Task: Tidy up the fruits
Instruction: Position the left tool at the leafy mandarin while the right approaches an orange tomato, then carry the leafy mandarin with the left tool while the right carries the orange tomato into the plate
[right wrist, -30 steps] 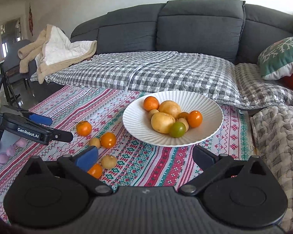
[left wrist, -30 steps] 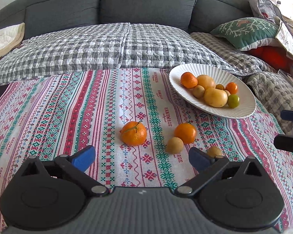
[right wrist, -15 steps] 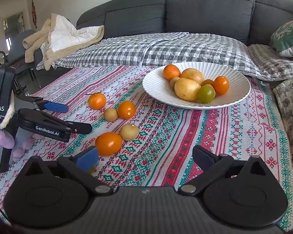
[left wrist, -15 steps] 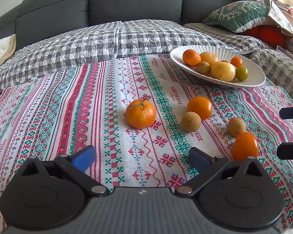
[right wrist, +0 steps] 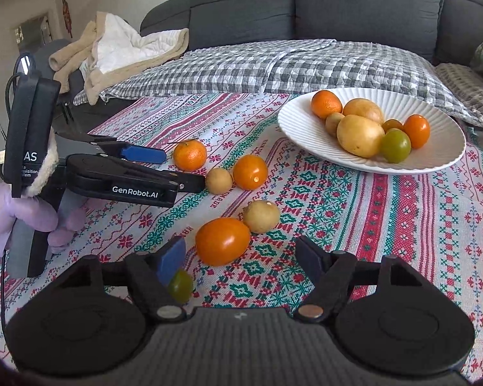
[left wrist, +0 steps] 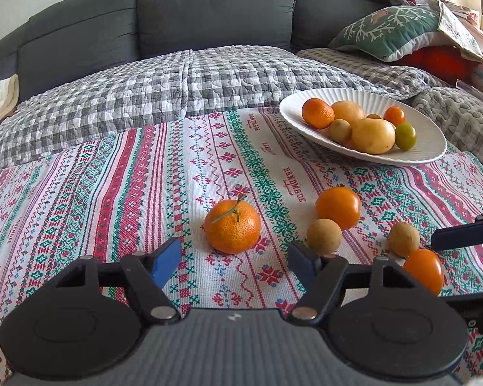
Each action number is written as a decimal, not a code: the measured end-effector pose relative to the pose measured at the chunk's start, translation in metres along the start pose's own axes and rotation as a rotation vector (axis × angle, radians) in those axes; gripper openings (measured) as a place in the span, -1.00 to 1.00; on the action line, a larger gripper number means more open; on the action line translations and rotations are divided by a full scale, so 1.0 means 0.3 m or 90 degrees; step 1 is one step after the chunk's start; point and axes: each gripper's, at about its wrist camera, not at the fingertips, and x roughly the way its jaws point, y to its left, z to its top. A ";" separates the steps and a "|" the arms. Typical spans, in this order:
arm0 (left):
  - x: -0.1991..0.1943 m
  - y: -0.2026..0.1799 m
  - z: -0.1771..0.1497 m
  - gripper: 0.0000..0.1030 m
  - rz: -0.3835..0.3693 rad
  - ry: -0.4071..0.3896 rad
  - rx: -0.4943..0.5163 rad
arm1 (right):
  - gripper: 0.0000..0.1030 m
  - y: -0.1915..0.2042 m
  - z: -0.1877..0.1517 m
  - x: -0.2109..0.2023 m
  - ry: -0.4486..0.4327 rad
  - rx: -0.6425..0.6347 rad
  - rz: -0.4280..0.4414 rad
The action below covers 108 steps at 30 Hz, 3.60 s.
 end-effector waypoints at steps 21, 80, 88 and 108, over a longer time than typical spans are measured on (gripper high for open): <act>0.040 -0.009 0.052 -0.40 0.025 0.007 -0.044 | -0.31 -0.003 0.028 0.019 0.011 0.046 0.027; -0.092 -0.242 0.210 -0.43 -0.117 -0.018 -0.064 | -0.34 -0.323 0.160 -0.216 -0.144 0.137 -0.121; -0.019 -0.324 0.276 -0.43 -0.127 -0.024 -0.005 | -0.34 -0.354 0.175 -0.184 -0.148 0.129 -0.125; 0.115 -0.353 0.273 -0.42 -0.156 -0.002 -0.050 | -0.34 -0.391 0.151 -0.065 -0.130 0.113 -0.138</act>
